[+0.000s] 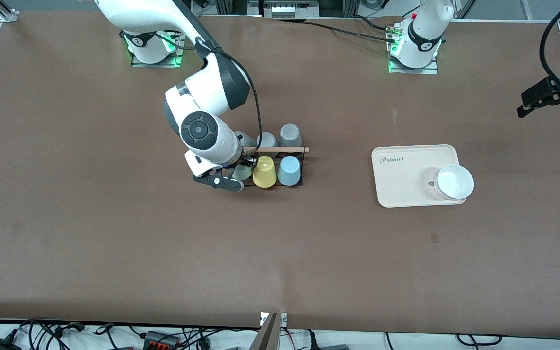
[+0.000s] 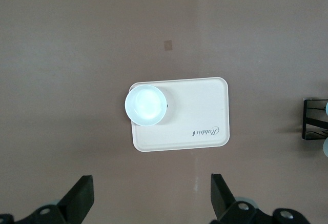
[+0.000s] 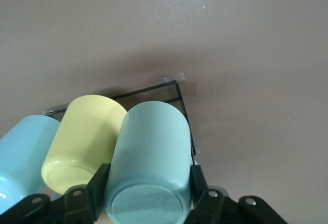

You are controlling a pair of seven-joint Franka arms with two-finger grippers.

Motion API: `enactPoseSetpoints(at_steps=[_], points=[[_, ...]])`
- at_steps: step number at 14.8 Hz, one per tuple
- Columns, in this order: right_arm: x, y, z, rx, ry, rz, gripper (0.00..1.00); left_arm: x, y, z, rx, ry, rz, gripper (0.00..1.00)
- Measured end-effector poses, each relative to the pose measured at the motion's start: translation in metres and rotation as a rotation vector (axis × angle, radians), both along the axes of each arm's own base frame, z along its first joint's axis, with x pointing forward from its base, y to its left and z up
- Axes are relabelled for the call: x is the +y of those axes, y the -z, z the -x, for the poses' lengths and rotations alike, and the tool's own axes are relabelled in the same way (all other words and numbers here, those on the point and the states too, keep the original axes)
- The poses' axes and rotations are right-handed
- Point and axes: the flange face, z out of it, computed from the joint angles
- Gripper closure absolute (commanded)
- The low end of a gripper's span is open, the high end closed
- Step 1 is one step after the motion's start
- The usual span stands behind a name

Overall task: Hang scattered cups on rack with three cups
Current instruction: 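Hang the mint-green cup on a rack peg beside the yellow cup, then open the right gripper and pull it back from the rack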

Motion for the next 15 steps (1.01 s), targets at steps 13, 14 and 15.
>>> enactPoseSetpoints(at_steps=[13, 14, 15], points=[[-0.003, -0.004, -0.017, -0.014, 0.070, -0.005, 0.00, -0.002, 0.013, -0.010, 0.010, 0.003, 0.001, 0.00], [-0.005, -0.019, -0.023, -0.028, 0.079, -0.013, 0.00, -0.001, 0.013, -0.010, 0.010, 0.003, 0.001, 0.00], [-0.012, -0.035, -0.031, -0.039, 0.090, -0.020, 0.00, -0.002, 0.013, -0.010, 0.010, 0.003, 0.001, 0.00]])
